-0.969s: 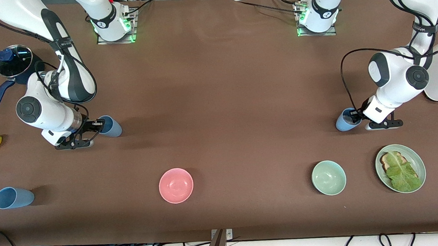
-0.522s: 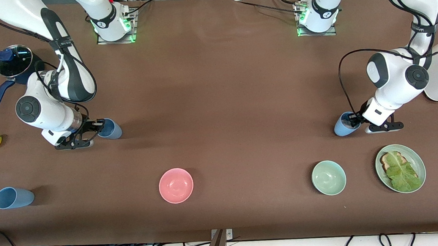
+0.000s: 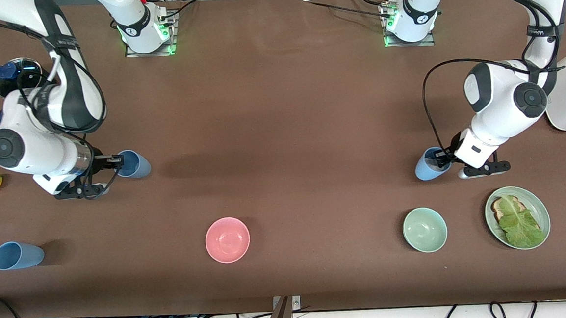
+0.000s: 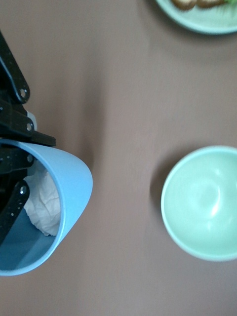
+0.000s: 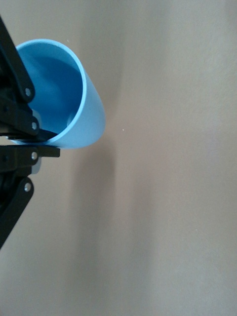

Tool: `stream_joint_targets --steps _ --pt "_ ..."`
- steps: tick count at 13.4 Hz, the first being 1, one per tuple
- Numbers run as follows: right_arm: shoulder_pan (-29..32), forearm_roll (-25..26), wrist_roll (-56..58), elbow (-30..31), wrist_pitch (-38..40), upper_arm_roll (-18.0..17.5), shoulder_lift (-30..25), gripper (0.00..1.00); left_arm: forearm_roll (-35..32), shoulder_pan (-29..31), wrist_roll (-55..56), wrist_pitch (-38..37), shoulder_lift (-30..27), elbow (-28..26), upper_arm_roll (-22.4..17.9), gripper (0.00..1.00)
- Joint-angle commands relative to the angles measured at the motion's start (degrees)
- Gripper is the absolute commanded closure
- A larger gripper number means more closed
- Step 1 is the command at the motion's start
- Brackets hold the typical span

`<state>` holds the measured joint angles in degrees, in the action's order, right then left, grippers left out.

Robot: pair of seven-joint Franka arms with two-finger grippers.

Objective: Stack blue cups with both arms
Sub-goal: 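Carry the paper cup with the left gripper while the right gripper carries its cup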

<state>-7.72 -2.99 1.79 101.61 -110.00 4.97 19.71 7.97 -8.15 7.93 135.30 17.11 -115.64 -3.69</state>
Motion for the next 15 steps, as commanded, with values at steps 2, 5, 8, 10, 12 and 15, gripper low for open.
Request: stream_joint_targets --steps 2,5,8,10,12,15 --pt "-1.8 -0.5 -6.8 -6.8 9.1 -0.6 0.0 1.0 0.6 -0.4 11.5 -4.1 -0.4 3.2 5.9 1.0" --pt "-2.1 -0.5 -12.1 -12.4 16.5 -2.8 -0.1 1.0 -6.4 -0.4 26.7 -4.1 -0.1 4.3 13.2 1.0" --pt "-2.1 -0.6 -14.9 -12.9 17.6 -4.6 -2.5 1.0 -12.3 -0.6 40.1 -4.2 0.7 5.5 19.8 1.0" --pt "-2.1 -0.5 -18.3 -14.0 18.6 -5.9 -2.5 1.0 -15.9 -1.8 46.9 -4.3 1.3 5.7 22.9 1.0" --pt "-2.1 -0.5 -20.7 -14.0 18.6 -7.3 -2.5 1.0 -18.0 -4.0 54.3 -4.4 3.2 7.3 25.6 1.0" --pt "-2.9 -0.6 -22.3 -14.0 18.6 -7.7 -2.5 1.0 -21.8 -10.7 66.4 -4.4 7.7 10.7 25.7 1.0"
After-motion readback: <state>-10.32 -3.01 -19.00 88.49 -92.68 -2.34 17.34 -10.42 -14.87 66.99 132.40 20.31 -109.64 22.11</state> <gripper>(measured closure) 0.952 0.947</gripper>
